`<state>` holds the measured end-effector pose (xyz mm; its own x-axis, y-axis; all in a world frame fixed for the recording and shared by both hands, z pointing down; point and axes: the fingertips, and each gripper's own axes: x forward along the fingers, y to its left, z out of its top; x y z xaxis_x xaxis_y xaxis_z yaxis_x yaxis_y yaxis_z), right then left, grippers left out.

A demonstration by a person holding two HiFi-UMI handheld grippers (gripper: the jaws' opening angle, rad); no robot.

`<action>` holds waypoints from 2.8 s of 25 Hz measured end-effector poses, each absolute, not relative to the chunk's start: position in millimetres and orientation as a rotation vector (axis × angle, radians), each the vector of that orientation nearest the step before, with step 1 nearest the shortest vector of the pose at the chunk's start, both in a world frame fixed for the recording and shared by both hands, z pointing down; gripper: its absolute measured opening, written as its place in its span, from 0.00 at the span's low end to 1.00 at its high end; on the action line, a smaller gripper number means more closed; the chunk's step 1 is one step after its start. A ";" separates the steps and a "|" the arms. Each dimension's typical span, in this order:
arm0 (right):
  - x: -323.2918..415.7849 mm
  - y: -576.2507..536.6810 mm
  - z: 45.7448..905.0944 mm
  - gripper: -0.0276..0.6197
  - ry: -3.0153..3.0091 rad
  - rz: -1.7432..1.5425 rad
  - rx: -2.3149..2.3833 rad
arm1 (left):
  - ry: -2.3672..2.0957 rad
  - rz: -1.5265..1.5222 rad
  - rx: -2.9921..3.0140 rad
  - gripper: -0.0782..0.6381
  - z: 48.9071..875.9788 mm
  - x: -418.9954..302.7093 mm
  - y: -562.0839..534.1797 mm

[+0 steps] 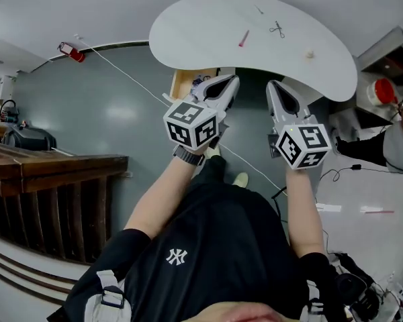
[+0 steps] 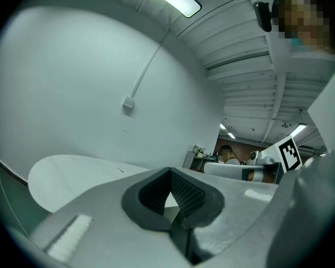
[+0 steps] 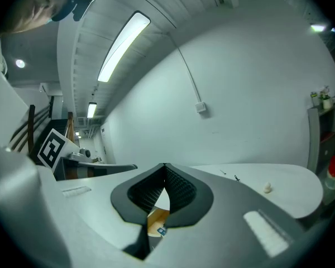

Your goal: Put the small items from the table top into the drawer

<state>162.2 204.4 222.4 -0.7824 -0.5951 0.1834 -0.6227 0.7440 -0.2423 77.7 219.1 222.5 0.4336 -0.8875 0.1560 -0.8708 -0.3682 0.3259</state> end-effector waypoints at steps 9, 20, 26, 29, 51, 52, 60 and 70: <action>85.8 136.6 246.1 0.08 -2.770 0.475 1.066 | -1.451 -0.078 2.343 0.11 244.1 0.3 152.8; 44.2 83.5 291.1 0.10 -2.665 0.655 1.118 | -1.415 -0.084 2.325 0.11 275.8 -53.9 111.0; 38.2 37.3 319.6 0.11 -2.623 0.729 1.130 | -1.409 -0.073 2.324 0.11 290.3 -64.0 77.0; 33.7 12.9 344.9 0.14 -2.583 0.774 1.112 | -1.420 -0.069 2.311 0.11 301.1 -70.2 59.4; 19.6 -139.9 552.1 0.23 -2.219 1.068 0.992 | -1.436 0.033 2.149 0.11 417.5 -60.5 -75.5; 18.8 -143.0 558.0 0.24 -2.206 1.072 0.993 | -1.436 0.035 2.142 0.11 420.6 -59.6 -78.5; 1.3 -155.1 575.8 0.23 -2.126 1.059 0.987 | -1.468 0.025 2.067 0.11 428.2 -73.6 -83.6; -4.0 -161.4 593.2 0.22 -2.035 0.970 1.013 | -1.497 0.020 2.025 0.11 437.3 -88.8 -75.6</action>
<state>-4.0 -161.4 593.2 -0.4843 -0.3581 0.7982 -0.8457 0.4254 -0.3223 -88.8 -75.6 437.3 0.3593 -0.8616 0.3585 -0.8708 -0.1713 0.4609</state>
